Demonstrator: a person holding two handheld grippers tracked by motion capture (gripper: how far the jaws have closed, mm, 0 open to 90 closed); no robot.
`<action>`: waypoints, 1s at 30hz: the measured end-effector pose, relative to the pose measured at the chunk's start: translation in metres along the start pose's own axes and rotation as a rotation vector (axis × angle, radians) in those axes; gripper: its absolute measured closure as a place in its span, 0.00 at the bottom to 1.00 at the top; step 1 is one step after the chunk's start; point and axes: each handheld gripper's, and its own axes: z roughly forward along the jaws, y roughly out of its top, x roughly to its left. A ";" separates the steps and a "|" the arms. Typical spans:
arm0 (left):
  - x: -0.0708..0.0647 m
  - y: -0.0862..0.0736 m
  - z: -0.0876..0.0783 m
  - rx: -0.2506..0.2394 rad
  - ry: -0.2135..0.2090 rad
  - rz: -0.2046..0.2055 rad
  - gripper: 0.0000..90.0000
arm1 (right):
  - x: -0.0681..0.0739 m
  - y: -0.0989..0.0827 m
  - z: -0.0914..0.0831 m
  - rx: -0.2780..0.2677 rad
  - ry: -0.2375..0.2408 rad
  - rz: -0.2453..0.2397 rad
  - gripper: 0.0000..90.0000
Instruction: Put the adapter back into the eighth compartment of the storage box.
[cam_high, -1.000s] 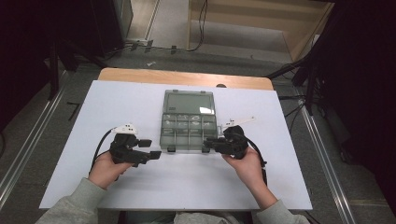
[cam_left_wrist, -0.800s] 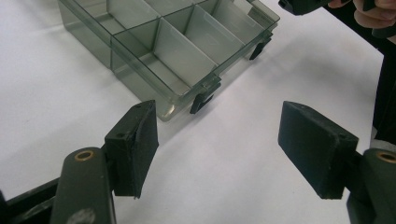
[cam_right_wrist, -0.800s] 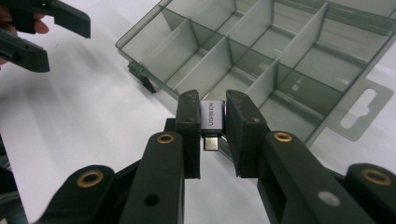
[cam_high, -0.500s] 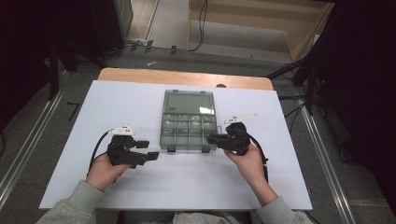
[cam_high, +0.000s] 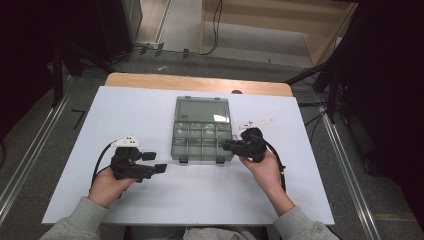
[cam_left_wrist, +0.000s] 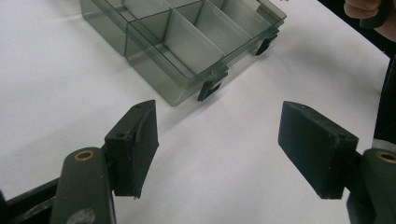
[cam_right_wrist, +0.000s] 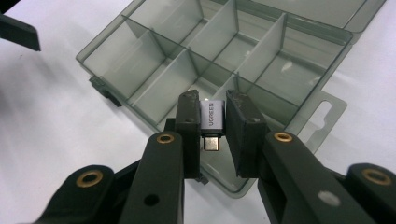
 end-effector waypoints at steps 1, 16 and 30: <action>0.000 0.000 0.000 -0.001 0.000 0.001 0.32 | -0.001 0.000 0.001 -0.001 -0.003 -0.003 0.82; 0.001 -0.005 -0.005 -0.002 0.015 -0.010 0.32 | -0.007 0.004 0.016 0.021 -0.044 -0.001 0.82; 0.002 -0.006 -0.006 -0.005 0.013 -0.016 0.32 | -0.010 0.003 0.015 -0.007 -0.020 0.008 0.66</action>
